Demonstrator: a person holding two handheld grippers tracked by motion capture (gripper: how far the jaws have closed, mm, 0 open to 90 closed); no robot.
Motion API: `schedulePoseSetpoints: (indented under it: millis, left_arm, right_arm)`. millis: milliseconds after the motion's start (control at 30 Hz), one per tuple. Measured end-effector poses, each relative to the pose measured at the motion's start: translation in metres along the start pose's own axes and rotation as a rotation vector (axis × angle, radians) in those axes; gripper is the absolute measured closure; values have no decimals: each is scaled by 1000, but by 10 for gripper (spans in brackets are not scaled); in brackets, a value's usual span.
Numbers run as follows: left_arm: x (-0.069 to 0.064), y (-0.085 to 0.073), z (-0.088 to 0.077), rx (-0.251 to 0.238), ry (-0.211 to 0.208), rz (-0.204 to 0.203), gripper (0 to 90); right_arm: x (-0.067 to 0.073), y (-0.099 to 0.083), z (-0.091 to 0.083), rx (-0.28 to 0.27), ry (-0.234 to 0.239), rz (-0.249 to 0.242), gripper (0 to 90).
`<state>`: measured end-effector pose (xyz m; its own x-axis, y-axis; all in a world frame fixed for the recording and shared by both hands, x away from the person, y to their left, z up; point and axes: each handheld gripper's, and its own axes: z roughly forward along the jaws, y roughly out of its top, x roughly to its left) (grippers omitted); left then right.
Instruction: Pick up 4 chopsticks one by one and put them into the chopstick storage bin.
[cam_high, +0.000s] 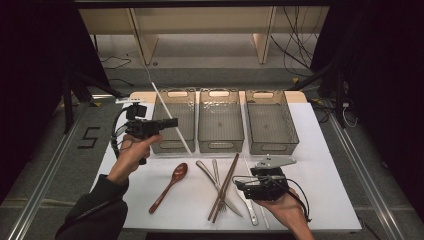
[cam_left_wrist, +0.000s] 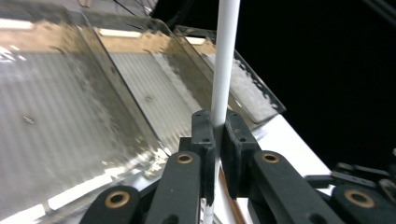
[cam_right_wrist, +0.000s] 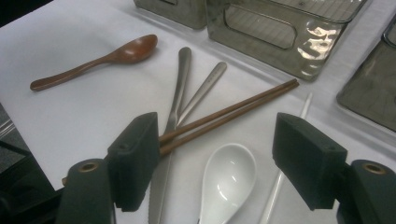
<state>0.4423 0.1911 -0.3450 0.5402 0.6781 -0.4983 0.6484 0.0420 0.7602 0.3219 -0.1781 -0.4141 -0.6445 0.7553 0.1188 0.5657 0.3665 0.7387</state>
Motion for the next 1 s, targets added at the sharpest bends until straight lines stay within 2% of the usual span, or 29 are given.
schedulePoseSetpoints:
  millis: [100,300,333,500,533,633,800,1000]
  left_arm:
    - [6,10,0,-1,23,-1,838]
    - [24,29,6,4,71,-34,838]
    - [24,29,6,4,71,-34,838]
    - [33,40,14,15,127,-29,837]
    - [33,40,14,15,127,-29,837]
    - [37,45,18,28,167,-9,837]
    - [50,50,24,54,233,-1,837]
    - [59,48,30,68,266,-3,837]
  right_arm:
    - [-1,-2,-1,-1,-2,5,307]
    - [-3,-5,-4,-7,-9,11,296]
    - [-3,-5,-4,-6,-9,12,294]
    - [-4,-7,-5,-11,-12,16,283]
    - [-4,-7,-5,-11,-12,16,283]
    - [-5,-9,-5,-9,-11,14,281]
    - [-5,-9,-6,-8,-10,15,279]
    - [-5,-10,-5,-6,-10,16,278]
